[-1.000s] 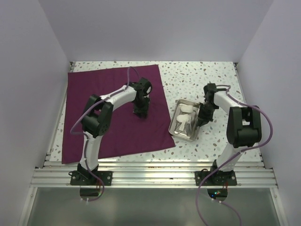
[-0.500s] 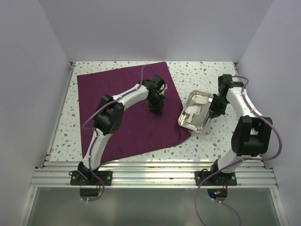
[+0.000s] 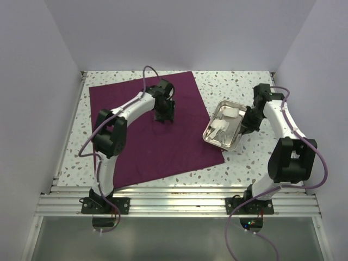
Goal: Prepare the surgical pack
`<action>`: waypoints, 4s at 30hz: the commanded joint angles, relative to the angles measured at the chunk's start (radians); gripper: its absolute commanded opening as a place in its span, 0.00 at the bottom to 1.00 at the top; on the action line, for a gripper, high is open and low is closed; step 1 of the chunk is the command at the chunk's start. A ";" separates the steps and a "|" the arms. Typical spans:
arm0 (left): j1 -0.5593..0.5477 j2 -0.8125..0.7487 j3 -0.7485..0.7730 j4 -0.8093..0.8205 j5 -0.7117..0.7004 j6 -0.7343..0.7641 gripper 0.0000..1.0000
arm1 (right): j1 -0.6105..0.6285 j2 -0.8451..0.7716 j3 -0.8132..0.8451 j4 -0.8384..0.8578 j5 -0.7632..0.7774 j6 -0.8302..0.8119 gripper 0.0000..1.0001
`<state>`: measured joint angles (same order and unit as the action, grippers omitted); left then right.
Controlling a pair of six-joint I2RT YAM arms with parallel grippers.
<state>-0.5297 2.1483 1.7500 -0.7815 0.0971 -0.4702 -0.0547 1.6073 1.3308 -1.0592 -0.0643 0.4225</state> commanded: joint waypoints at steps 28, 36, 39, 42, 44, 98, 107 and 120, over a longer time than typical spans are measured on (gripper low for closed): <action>0.244 -0.462 -0.234 -0.266 -0.484 -0.278 0.59 | 0.690 0.433 0.340 0.453 0.001 0.686 0.00; 0.258 -0.410 -0.241 -0.262 -0.510 -0.275 0.60 | 0.760 0.499 0.384 0.438 0.038 0.779 0.00; 0.266 -0.384 -0.238 -0.259 -0.510 -0.274 0.60 | 0.760 0.520 0.387 0.426 0.015 0.785 0.05; 0.273 -0.360 -0.231 -0.262 -0.510 -0.277 0.59 | 0.762 0.533 0.392 0.415 0.000 0.765 0.18; 0.281 -0.358 -0.233 -0.257 -0.514 -0.275 0.59 | 0.763 0.530 0.398 0.404 -0.008 0.751 0.37; 0.278 0.351 0.402 -0.081 0.046 0.030 0.14 | 0.289 0.034 -0.444 0.417 -0.201 0.210 0.00; 0.395 -0.109 0.072 0.039 -0.083 0.031 0.32 | 0.289 0.094 -0.001 0.190 -0.158 0.009 0.33; 0.425 -0.583 -0.403 0.036 -0.237 0.076 0.43 | 0.296 0.008 -0.096 0.166 -0.262 -0.099 0.78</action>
<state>-0.1131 1.6119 1.4490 -0.7780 -0.0959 -0.4267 0.2356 1.6833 1.2537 -0.8776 -0.2893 0.3672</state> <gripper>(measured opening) 0.427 0.774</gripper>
